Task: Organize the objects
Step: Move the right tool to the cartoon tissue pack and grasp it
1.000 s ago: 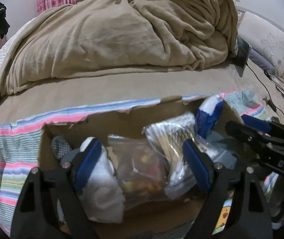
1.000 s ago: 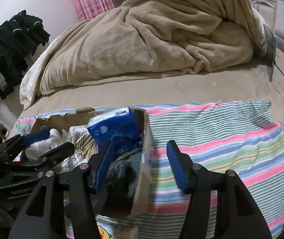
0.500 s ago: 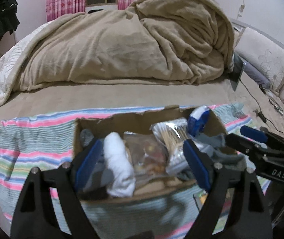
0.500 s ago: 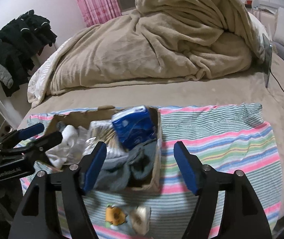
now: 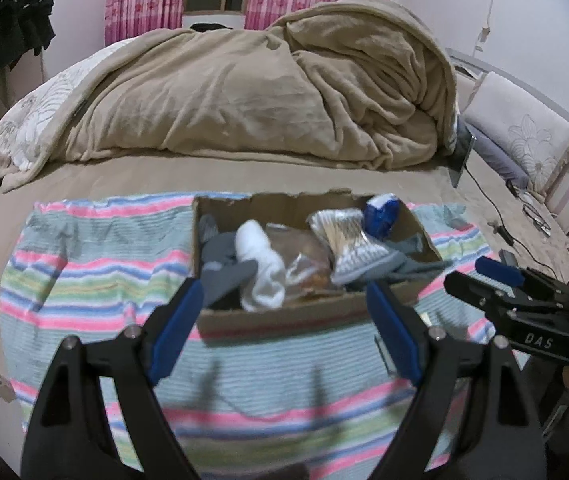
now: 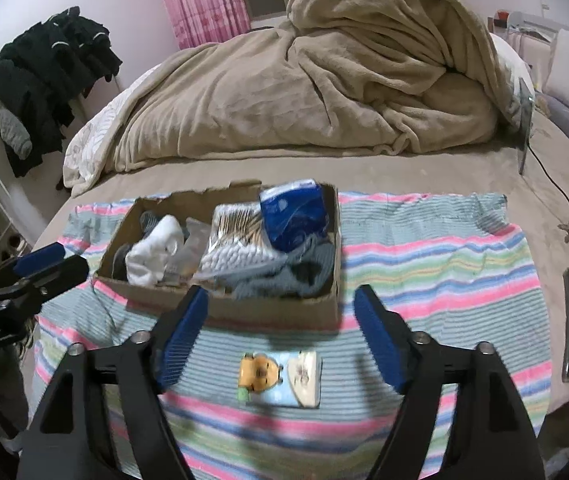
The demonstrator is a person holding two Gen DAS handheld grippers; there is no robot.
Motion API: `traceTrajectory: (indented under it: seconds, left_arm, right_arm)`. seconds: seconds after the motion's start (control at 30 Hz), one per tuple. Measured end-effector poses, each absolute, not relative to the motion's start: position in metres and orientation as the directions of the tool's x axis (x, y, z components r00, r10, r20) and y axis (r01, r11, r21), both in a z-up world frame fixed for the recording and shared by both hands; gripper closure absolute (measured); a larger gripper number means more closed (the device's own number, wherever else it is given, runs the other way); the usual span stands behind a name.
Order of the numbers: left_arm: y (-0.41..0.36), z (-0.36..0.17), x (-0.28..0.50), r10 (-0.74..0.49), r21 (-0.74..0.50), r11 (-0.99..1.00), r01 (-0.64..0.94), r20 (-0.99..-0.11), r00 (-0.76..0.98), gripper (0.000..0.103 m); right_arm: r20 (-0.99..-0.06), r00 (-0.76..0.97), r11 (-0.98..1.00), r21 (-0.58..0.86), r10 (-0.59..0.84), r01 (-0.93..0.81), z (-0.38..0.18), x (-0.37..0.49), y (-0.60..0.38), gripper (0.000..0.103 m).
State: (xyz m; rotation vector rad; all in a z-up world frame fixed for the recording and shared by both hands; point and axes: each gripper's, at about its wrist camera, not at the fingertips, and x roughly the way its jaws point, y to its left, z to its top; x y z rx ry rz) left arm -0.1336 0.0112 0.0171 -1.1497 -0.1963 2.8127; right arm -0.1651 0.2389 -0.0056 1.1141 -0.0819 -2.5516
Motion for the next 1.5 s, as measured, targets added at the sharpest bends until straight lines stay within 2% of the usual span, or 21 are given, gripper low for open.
traceTrajectory:
  seconds: [0.5, 1.07, 1.13, 1.17, 1.5]
  left_arm:
    - [-0.006, -0.015, -0.091, 0.128, -0.184, -0.983, 0.010, -0.722, -0.680, 0.018]
    - [-0.014, -0.060, -0.093, 0.140, -0.204, -0.978, 0.038, -0.782, -0.607, 0.018]
    - [-0.014, -0.062, -0.093, 0.142, -0.206, -0.978, 0.038, -0.785, -0.603, 0.018]
    - [-0.014, -0.063, -0.093, 0.143, -0.207, -0.978, 0.039, -0.786, -0.601, 0.018]
    - [-0.016, -0.057, -0.092, 0.143, -0.210, -0.977, 0.038, -0.777, -0.613, 0.018]
  right_arm:
    - [-0.755, -0.556, -0.925, 0.176, -0.347, 0.338, -0.043, -0.143, 0.222, 0.021]
    - [-0.829, -0.472, -0.928, 0.138, -0.299, 0.346, -0.094, -0.153, 0.210, 0.021]
    - [-0.836, -0.471, -0.930, 0.118, -0.283, 0.348, -0.097, -0.152, 0.208, 0.027]
    - [-0.837, -0.470, -0.930, 0.113, -0.279, 0.351, -0.097, -0.152, 0.208, 0.035]
    - [-0.808, -0.481, -0.911, 0.155, -0.340, 0.383, -0.073, -0.144, 0.202, 0.035]
